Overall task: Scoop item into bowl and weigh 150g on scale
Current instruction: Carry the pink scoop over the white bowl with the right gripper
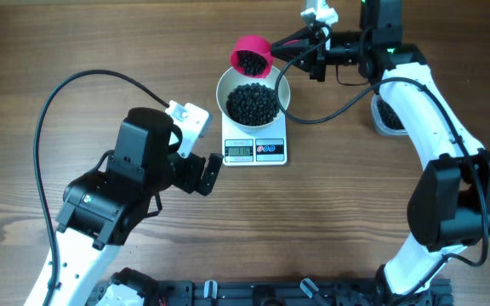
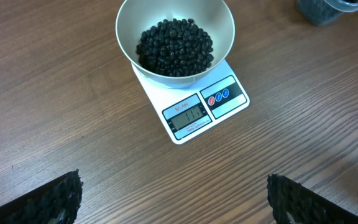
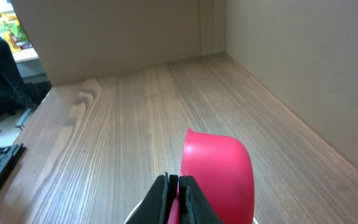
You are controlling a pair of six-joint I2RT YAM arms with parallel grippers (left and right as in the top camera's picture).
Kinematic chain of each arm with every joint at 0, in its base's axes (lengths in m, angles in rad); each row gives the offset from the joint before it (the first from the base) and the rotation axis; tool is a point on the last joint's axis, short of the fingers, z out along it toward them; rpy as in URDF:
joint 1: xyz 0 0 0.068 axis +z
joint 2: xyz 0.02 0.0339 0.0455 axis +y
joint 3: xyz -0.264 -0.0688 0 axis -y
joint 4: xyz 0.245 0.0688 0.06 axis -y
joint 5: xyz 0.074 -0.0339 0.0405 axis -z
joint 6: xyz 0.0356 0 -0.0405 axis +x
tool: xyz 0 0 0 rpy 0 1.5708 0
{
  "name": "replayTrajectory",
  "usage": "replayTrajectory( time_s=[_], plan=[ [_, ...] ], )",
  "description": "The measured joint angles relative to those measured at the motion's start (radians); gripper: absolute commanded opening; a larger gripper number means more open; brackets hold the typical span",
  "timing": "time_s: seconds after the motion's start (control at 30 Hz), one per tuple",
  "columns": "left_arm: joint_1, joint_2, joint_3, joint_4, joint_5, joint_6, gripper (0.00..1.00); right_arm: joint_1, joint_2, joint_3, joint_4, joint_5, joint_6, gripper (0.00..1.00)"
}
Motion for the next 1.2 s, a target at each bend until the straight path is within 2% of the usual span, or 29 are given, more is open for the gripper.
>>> replayTrajectory(
  time_s=[0.23, 0.47, 1.2],
  plan=[
    [0.000, 0.000, 0.000, 0.000, 0.000, 0.000, 1.00, 0.001, 0.000, 0.000, -0.125, 0.017, -0.131, 0.04],
    [0.000, 0.000, 0.000, 0.000, 0.000, 0.000, 1.00, 0.031, 0.000, 0.000, -0.181, 0.139, -0.261, 0.04],
    [0.000, 0.000, 0.000, 0.000, 0.000, 0.000, 1.00, 0.042, 0.000, 0.000, -0.168, 0.166, -0.203, 0.04]
  ],
)
